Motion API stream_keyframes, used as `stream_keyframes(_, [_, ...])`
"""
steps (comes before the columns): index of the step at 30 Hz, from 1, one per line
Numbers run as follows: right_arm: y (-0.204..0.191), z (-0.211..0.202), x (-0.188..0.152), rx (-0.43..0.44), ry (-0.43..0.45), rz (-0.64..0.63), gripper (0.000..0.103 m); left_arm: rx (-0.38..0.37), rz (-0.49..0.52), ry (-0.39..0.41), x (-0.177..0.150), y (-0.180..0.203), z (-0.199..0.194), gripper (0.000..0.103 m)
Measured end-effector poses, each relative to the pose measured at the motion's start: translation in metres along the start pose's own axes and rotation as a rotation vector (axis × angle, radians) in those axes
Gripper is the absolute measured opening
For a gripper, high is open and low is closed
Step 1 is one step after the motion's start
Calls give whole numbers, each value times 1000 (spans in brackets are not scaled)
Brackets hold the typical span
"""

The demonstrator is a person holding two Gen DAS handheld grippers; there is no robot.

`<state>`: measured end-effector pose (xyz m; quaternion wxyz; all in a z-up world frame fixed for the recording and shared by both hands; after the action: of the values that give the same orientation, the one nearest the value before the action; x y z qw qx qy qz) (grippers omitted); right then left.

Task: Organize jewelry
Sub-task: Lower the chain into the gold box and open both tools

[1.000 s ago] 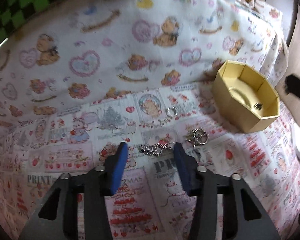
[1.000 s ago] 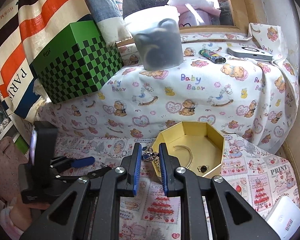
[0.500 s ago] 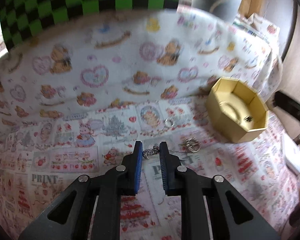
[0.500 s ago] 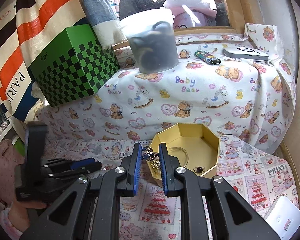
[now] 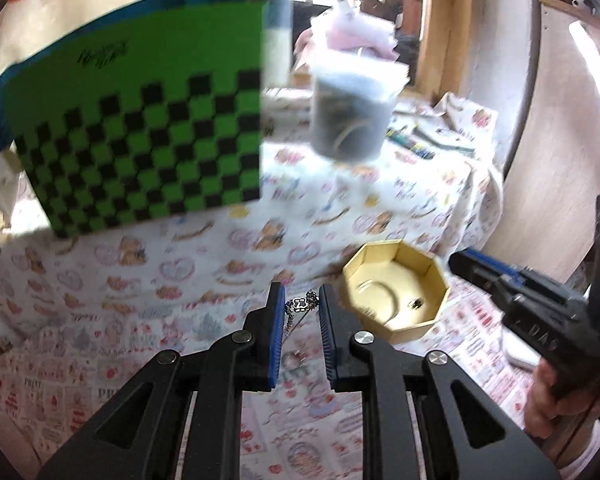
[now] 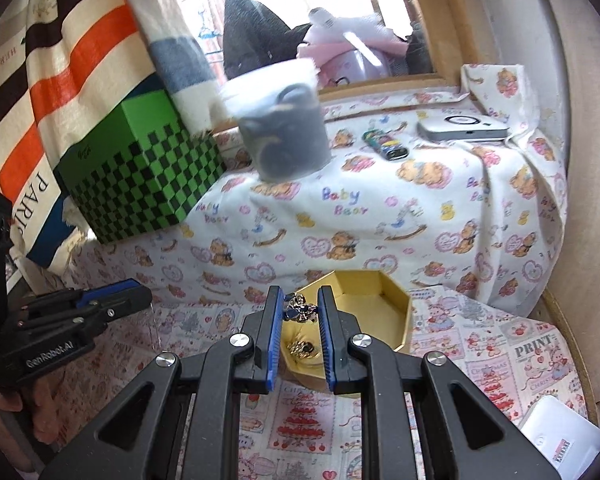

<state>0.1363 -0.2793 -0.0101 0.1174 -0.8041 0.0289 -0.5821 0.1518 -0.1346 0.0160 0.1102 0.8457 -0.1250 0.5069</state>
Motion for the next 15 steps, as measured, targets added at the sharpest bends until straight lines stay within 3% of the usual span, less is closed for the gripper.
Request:
stream_keyframes(7, [23, -5, 12, -64, 34, 28, 19, -47, -4, 29, 18, 37, 18, 16])
stream_keyframes(15, [45, 1, 10, -60, 19, 120, 19, -151, -48, -13, 4, 70, 65, 16])
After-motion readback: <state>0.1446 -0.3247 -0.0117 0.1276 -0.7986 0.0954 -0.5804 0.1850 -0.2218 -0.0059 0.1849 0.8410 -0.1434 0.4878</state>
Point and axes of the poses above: each gripper's, at about its wrist camera, not at the fingertips, and z roughly the way its jaws point, y to its right, x to its top, the point moved 10 cm from there along z, roughly the way its jaws point, and after that the axes turned 12 degrees about y, right-handed, at the moved point
